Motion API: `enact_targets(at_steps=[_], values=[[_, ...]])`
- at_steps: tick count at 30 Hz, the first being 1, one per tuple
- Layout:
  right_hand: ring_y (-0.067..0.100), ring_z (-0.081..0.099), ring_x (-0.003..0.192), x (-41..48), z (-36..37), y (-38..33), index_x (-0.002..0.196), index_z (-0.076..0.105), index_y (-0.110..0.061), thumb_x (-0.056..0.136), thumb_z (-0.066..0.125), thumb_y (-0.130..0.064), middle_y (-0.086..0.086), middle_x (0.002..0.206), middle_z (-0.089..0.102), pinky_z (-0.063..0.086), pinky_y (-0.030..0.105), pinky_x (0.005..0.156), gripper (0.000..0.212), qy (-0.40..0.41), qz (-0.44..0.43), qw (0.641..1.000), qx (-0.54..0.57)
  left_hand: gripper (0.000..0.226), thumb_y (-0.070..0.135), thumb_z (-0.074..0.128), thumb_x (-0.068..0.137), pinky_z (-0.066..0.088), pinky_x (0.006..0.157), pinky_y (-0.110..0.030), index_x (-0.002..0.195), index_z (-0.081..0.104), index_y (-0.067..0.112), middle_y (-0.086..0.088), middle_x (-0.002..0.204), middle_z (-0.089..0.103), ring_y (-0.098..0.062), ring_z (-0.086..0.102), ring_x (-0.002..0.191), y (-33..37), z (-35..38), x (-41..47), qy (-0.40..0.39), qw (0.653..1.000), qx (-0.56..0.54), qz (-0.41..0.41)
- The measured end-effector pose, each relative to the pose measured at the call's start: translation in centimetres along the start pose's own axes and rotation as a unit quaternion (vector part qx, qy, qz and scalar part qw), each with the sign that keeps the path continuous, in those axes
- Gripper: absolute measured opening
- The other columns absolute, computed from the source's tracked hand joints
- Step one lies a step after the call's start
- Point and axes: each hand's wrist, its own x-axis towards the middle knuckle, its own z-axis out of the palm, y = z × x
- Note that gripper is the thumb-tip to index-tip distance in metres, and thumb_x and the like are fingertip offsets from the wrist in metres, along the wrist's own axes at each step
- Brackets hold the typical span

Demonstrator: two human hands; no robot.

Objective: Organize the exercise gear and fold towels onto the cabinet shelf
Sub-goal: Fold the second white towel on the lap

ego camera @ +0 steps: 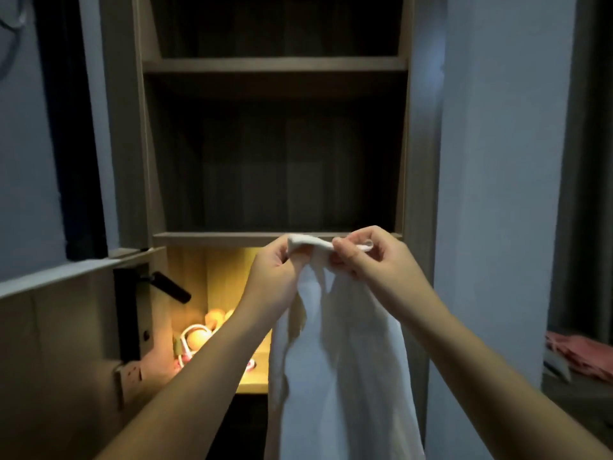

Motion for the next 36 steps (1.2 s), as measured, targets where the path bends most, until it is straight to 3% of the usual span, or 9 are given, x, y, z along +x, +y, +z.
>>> enact_targets(at_steps=[6,11,13,15,17,20,28,32,36], values=[[0.004,0.062,0.08,-1.1,1.0,5.9,0.09,0.059,-0.035,0.091,0.065,-0.026,-0.017,0.087,0.06,0.052,0.012,0.063,0.011,-0.034,0.032,0.991,-0.129,0.024,0.015,0.059,0.096,0.054,0.073,-0.038,0.082,0.073,0.03,0.0,0.083,0.071,-0.02,0.067,0.083,-6.6,0.4,-2.0,-0.026,0.997,0.025,-0.073],[0.015,0.051,0.103,-2.8,2.4,10.5,0.095,0.069,-0.03,0.088,0.065,-0.039,-0.005,0.108,0.055,0.04,0.033,0.089,0.012,-0.046,-0.066,0.891,-0.448,0.019,0.027,0.055,0.096,0.046,0.072,-0.039,0.093,0.069,0.014,-0.009,0.085,0.066,-0.024,0.06,0.081,-12.7,1.6,-5.0,-0.054,0.989,0.061,-0.121],[0.02,0.054,0.111,-3.8,3.2,12.6,0.09,0.07,-0.024,0.088,0.065,-0.034,0.001,0.115,0.062,0.04,0.04,0.096,0.011,-0.111,-0.11,0.895,-0.418,0.017,0.027,0.055,0.097,0.052,0.079,-0.036,0.099,0.071,0.025,0.001,0.093,0.071,-0.017,0.066,0.092,-14.8,2.1,-6.6,-0.057,0.984,0.032,-0.163],[0.006,0.056,0.093,-5.0,3.7,14.7,0.088,0.062,-0.025,0.092,0.058,-0.027,-0.006,0.097,0.063,0.046,0.03,0.084,0.006,-0.187,-0.066,0.924,-0.327,0.021,0.024,0.055,0.098,0.05,0.08,-0.027,0.093,0.072,0.036,0.01,0.091,0.072,-0.008,0.065,0.092,-16.6,2.4,-8.2,-0.057,0.976,0.011,-0.209],[-0.004,0.052,0.075,-6.3,4.3,17.1,0.089,0.053,-0.03,0.095,0.056,-0.021,-0.019,0.081,0.053,0.038,0.015,0.067,0.011,-0.204,-0.015,0.945,-0.257,0.022,0.023,0.055,0.098,0.044,0.072,-0.025,0.083,0.069,0.031,0.009,0.074,0.064,-0.005,0.057,0.078,-18.4,2.4,-9.5,-0.059,0.971,0.025,-0.23],[-0.007,0.054,0.079,-8.4,5.3,20.1,0.093,0.055,-0.033,0.095,0.056,-0.019,-0.025,0.079,0.053,0.04,0.013,0.064,0.014,-0.193,0.014,0.958,-0.21,0.023,0.027,0.055,0.098,0.04,0.067,-0.033,0.08,0.061,0.014,-0.008,0.072,0.055,-0.01,0.049,0.071,-20.5,2.7,-11.3,-0.067,0.961,0.044,-0.265],[0.007,0.062,0.08,-12.0,6.1,24.6,0.097,0.067,-0.027,0.097,0.053,-0.019,-0.015,0.084,0.066,0.053,0.04,0.069,0.016,-0.168,0.155,0.966,-0.12,0.006,0.018,0.059,0.095,0.047,0.066,-0.013,0.098,0.065,0.017,0.01,0.084,0.065,-0.001,0.061,0.079,-22.6,3.2,-15.3,-0.092,0.94,0.059,-0.324],[0.007,0.064,0.078,-13.2,5.8,24.7,0.091,0.069,-0.032,0.095,0.059,-0.028,-0.015,0.081,0.068,0.051,0.026,0.063,0.012,-0.172,0.203,0.962,-0.067,0.011,0.017,0.054,0.097,0.053,0.064,-0.028,0.101,0.065,0.019,-0.001,0.097,0.062,-0.019,0.062,0.094,-22.4,3.0,-17.1,-0.003,0.89,-0.089,-0.448],[0.005,0.066,0.083,-15.1,5.8,23.7,0.087,0.072,-0.036,0.088,0.063,-0.045,-0.016,0.085,0.07,0.052,0.018,0.063,0.012,-0.188,0.254,0.948,-0.03,0.018,0.033,0.058,0.095,0.058,0.066,-0.038,0.105,0.062,0.019,-0.008,0.103,0.063,-0.028,0.065,0.096,-23.0,3.1,-18.1,0.115,0.861,-0.059,-0.492]])
